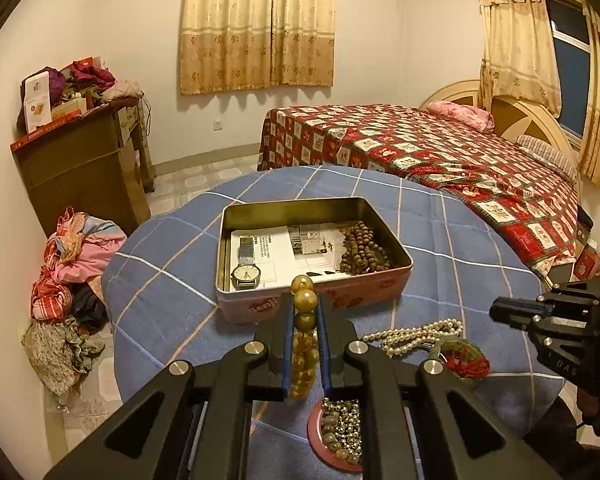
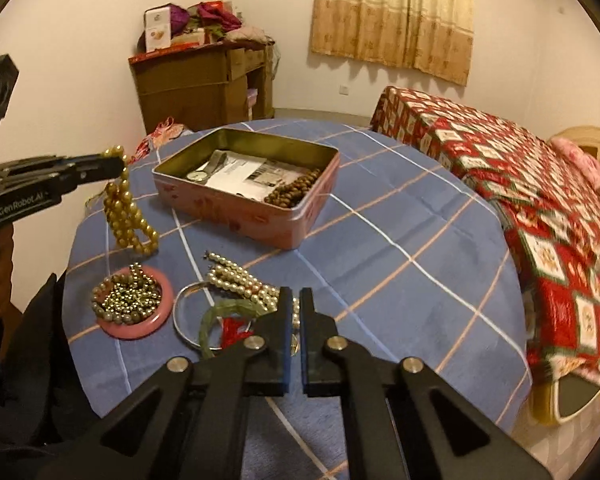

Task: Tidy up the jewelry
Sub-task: 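Carry the gold beads with the left tool over the tin while the right tool carries the bangle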

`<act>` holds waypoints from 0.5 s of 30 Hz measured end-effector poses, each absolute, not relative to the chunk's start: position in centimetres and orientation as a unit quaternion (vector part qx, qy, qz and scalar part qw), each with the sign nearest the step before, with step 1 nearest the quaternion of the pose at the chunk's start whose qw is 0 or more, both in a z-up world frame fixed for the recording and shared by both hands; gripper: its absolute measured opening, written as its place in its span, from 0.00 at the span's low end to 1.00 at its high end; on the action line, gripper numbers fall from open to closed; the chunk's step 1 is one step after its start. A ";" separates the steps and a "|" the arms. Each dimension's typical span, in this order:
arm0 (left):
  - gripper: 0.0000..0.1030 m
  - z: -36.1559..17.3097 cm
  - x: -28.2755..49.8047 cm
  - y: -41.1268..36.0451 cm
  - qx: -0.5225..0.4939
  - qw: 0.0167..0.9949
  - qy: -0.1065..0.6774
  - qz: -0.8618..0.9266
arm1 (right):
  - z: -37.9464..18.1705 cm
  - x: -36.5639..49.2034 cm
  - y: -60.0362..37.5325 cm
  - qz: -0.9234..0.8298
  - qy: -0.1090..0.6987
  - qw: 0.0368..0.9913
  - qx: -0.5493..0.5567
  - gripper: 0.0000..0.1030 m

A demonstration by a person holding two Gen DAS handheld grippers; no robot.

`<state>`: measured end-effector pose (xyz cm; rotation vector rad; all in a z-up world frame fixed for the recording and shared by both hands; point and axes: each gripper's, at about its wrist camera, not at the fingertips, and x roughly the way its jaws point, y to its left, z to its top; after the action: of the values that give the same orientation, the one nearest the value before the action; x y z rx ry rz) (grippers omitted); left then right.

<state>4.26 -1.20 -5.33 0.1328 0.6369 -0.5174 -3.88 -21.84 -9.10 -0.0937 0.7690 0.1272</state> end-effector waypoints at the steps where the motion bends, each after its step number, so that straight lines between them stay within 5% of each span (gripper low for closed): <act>1: 0.10 -5.3 4.3 -1.2 0.065 0.915 0.310 -0.251 | -9.2 -3.7 -21.7 0.066 0.378 0.922 -0.046 0.04; 3: 0.10 -5.4 4.3 -1.1 0.063 0.914 0.313 -0.252 | -9.9 -3.3 -21.6 0.077 0.394 0.915 -0.038 0.07; 6: 0.09 -5.5 4.5 -1.1 0.063 0.912 0.317 -0.251 | -11.2 -2.8 -21.7 0.084 0.417 0.904 -0.037 0.25; 14: 0.09 -6.1 4.6 -1.5 0.065 0.909 0.324 -0.253 | -13.5 -2.1 -22.0 0.088 0.450 0.888 -0.042 0.21; 15: 0.09 -6.1 4.5 -1.5 0.066 0.910 0.323 -0.253 | -13.7 -2.1 -22.0 0.089 0.453 0.886 -0.042 0.11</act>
<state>4.54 -1.45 -6.13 0.1355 0.6671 -0.5209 -2.09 -21.97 -13.71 -0.0865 0.9426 0.1853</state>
